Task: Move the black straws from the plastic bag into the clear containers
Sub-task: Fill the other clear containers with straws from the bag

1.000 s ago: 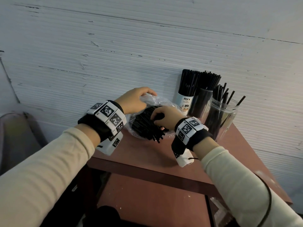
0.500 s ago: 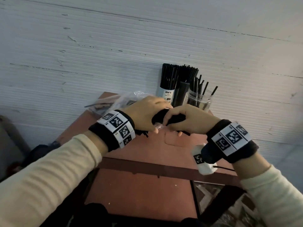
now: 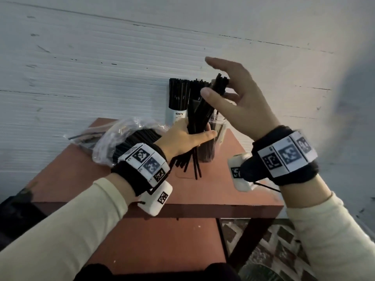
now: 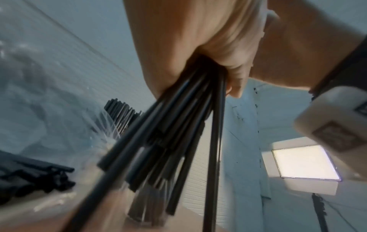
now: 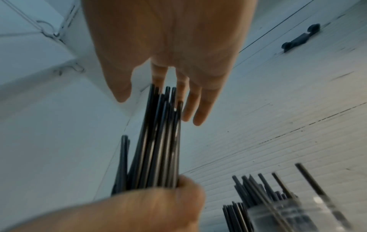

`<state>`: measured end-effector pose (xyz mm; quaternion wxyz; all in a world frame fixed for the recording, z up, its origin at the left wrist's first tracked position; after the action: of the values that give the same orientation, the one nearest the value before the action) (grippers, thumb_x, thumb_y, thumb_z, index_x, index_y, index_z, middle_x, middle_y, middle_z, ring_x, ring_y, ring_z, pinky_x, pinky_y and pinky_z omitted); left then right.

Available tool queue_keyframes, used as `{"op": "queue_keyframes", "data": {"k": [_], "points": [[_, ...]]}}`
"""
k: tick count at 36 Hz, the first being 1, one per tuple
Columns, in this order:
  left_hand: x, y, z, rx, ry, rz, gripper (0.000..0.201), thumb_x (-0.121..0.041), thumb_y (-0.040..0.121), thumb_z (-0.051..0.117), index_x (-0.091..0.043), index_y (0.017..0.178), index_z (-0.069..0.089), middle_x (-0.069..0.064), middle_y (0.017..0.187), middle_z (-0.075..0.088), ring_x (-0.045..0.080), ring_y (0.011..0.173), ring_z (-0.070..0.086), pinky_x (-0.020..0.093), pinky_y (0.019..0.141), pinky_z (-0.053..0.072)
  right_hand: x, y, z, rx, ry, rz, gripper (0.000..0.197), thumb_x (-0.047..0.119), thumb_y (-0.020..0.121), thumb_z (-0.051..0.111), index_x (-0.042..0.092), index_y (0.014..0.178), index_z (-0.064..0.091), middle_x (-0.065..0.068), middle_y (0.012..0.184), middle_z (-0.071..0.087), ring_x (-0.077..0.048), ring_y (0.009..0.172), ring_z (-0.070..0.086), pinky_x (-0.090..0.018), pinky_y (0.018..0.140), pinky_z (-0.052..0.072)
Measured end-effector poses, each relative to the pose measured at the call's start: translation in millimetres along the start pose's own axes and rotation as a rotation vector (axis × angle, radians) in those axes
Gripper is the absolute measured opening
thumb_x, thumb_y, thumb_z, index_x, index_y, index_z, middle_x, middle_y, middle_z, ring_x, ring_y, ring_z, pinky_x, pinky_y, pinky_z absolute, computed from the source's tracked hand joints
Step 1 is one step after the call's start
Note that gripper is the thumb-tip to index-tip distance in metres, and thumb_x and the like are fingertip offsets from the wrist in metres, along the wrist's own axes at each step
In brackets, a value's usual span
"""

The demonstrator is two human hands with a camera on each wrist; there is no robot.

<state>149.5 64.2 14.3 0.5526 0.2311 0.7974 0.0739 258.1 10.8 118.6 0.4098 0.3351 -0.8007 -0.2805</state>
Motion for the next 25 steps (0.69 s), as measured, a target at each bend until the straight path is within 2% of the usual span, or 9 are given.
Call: {"op": "queue_keyframes", "data": {"k": [3, 6, 8, 10, 14, 18, 20, 22, 25], "points": [[11.6, -0.7, 10.4, 0.04, -0.133, -0.079, 0.015, -0.019, 0.084, 0.077, -0.015, 0.092, 0.066, 0.004, 0.093, 0.071, 0.008, 0.086, 0.068, 0.02, 0.08, 0.054, -5.9, 3.8, 21.4, 0.037, -0.11, -0.064, 0.042, 0.03, 0.095, 0.057, 0.022, 0.135, 0.051, 0.012, 0.129, 0.051, -0.005, 0.12, 0.051, -0.031, 0.103, 0.044], [26.5, -2.3, 13.7, 0.059, -0.203, -0.158, 0.037, -0.021, 0.072, 0.084, -0.03, 0.1, 0.062, 0.004, 0.111, 0.071, 0.016, 0.109, 0.066, 0.038, 0.103, 0.048, -25.9, 3.7, 47.8, 0.17, -0.255, -0.032, 0.032, 0.029, 0.095, 0.056, 0.018, 0.125, 0.061, 0.008, 0.122, 0.062, 0.001, 0.11, 0.052, -0.02, 0.098, 0.043], [32.2, -2.8, 12.3, 0.051, -0.25, -0.183, 0.043, -0.013, 0.075, 0.082, -0.033, 0.104, 0.058, 0.004, 0.119, 0.069, 0.016, 0.116, 0.062, 0.042, 0.108, 0.044, -34.2, 1.6, 60.3, 0.218, -0.267, -0.02, 0.029, 0.03, 0.093, 0.058, 0.018, 0.12, 0.064, 0.007, 0.117, 0.065, 0.002, 0.104, 0.053, -0.005, 0.09, 0.038], [34.2, -2.2, 10.5, 0.046, -0.283, -0.19, 0.045, -0.006, 0.078, 0.079, -0.031, 0.108, 0.056, 0.003, 0.122, 0.067, 0.015, 0.118, 0.061, 0.042, 0.109, 0.043, -35.6, 1.8, 65.6, 0.196, -0.243, -0.038, 0.031, 0.03, 0.091, 0.062, 0.019, 0.12, 0.064, 0.006, 0.118, 0.063, -0.001, 0.107, 0.053, 0.0, 0.089, 0.032], [33.1, -0.4, 5.7, 0.056, -0.31, -0.198, 0.05, -0.001, 0.08, 0.076, -0.012, 0.124, 0.056, 0.007, 0.12, 0.068, 0.014, 0.115, 0.063, 0.039, 0.105, 0.047, -36.0, 5.8, 69.6, 0.131, -0.228, -0.072, 0.026, 0.024, 0.087, 0.066, 0.018, 0.112, 0.066, 0.002, 0.113, 0.061, -0.006, 0.104, 0.055, -0.003, 0.089, 0.033], [40.7, -1.1, 4.7, 0.072, -0.263, -0.251, 0.037, 0.0, 0.079, 0.074, 0.002, 0.114, 0.062, 0.02, 0.114, 0.068, 0.025, 0.11, 0.065, 0.041, 0.104, 0.047, -39.7, 5.0, 71.5, 0.104, -0.239, -0.053, 0.012, 0.016, 0.085, 0.066, 0.012, 0.097, 0.067, 0.002, 0.094, 0.062, -0.008, 0.085, 0.055, -0.001, 0.076, 0.034], [51.9, -5.7, 9.8, 0.111, -0.226, -0.311, 0.025, 0.0, 0.079, 0.074, 0.001, 0.102, 0.065, 0.017, 0.103, 0.07, 0.024, 0.103, 0.066, 0.039, 0.104, 0.047, -40.9, 3.1, 69.5, 0.074, -0.216, -0.051, 0.015, 0.014, 0.084, 0.067, 0.012, 0.1, 0.067, 0.002, 0.098, 0.061, -0.005, 0.087, 0.053, 0.0, 0.08, 0.033], [63.6, -10.7, 17.4, 0.179, -0.187, -0.355, 0.02, -0.004, 0.075, 0.077, -0.008, 0.091, 0.067, 0.008, 0.091, 0.069, 0.021, 0.096, 0.065, 0.042, 0.104, 0.046, -41.8, 1.1, 66.5, 0.031, -0.188, -0.046, 0.021, 0.011, 0.084, 0.068, 0.012, 0.104, 0.066, 0.002, 0.105, 0.057, -0.001, 0.09, 0.05, 0.0, 0.084, 0.033], [75.4, -16.0, 23.1, 0.205, -0.16, -0.435, 0.022, -0.009, 0.076, 0.08, -0.016, 0.093, 0.069, 0.0, 0.096, 0.07, 0.018, 0.103, 0.064, 0.041, 0.105, 0.045, -44.3, -1.1, 62.3, -0.022, -0.149, -0.037, 0.021, 0.01, 0.082, 0.068, 0.012, 0.103, 0.065, 0.005, 0.103, 0.054, 0.007, 0.09, 0.049, -0.002, 0.084, 0.034]]}}
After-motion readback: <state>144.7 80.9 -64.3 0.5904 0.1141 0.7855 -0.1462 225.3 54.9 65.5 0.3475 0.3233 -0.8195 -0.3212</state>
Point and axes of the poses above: each hand's wrist, its own y-axis towards the middle knuckle, its own z-axis out of the palm, x = y × z, the point moved 7 cm from there along y, towards the middle knuckle
